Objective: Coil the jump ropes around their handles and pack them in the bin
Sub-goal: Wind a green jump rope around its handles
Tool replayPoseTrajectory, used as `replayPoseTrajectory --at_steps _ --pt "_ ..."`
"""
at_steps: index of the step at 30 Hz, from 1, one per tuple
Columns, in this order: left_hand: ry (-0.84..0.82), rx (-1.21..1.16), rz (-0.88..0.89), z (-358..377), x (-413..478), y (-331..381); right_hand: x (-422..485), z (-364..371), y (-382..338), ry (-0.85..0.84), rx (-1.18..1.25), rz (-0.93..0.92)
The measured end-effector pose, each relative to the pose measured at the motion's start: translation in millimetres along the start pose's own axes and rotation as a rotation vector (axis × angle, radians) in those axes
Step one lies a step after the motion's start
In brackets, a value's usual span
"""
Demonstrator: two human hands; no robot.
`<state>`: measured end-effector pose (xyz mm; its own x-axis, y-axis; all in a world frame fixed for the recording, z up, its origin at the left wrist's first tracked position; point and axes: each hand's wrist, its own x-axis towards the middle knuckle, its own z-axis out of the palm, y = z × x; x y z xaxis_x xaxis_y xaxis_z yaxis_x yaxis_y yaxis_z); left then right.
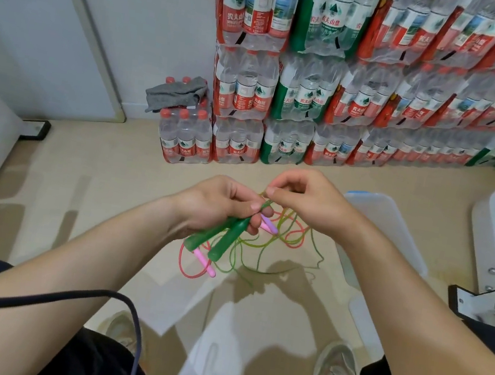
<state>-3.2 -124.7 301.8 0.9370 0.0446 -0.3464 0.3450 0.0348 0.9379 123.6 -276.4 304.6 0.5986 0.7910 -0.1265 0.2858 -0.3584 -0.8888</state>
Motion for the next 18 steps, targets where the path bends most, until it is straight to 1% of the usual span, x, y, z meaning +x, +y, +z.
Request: replayPoseTrajectory --at_steps 1,4,5,7,12,16,18 --pt "0.010 0.044 0.000 -1.2 -0.2 1.9 1.4 -1.4 2.0 -0.028 -0.048 0.030" --pt "0.037 0.133 0.007 -6.5 0.8 6.3 3.8 -4.2 7.9 -0.094 -0.302 0.074" --pt "0.040 0.145 -0.002 -8.4 0.8 7.2 2.8 -5.0 7.4 -0.119 -0.321 0.079" --pt "0.048 0.176 -0.025 -9.6 1.1 8.4 2.5 -5.3 6.8 -0.134 -0.282 0.068" --pt "0.017 0.277 -0.058 -7.1 2.8 1.5 4.5 -2.2 8.0 0.010 -0.224 -0.018" --pt "-0.032 0.234 -0.045 0.0 -0.3 -2.5 5.0 -1.3 11.6 0.090 -0.174 -0.033" --pt "-0.072 0.202 -0.019 1.0 -2.8 -2.1 2.9 -0.6 10.6 0.113 -0.091 -0.054"
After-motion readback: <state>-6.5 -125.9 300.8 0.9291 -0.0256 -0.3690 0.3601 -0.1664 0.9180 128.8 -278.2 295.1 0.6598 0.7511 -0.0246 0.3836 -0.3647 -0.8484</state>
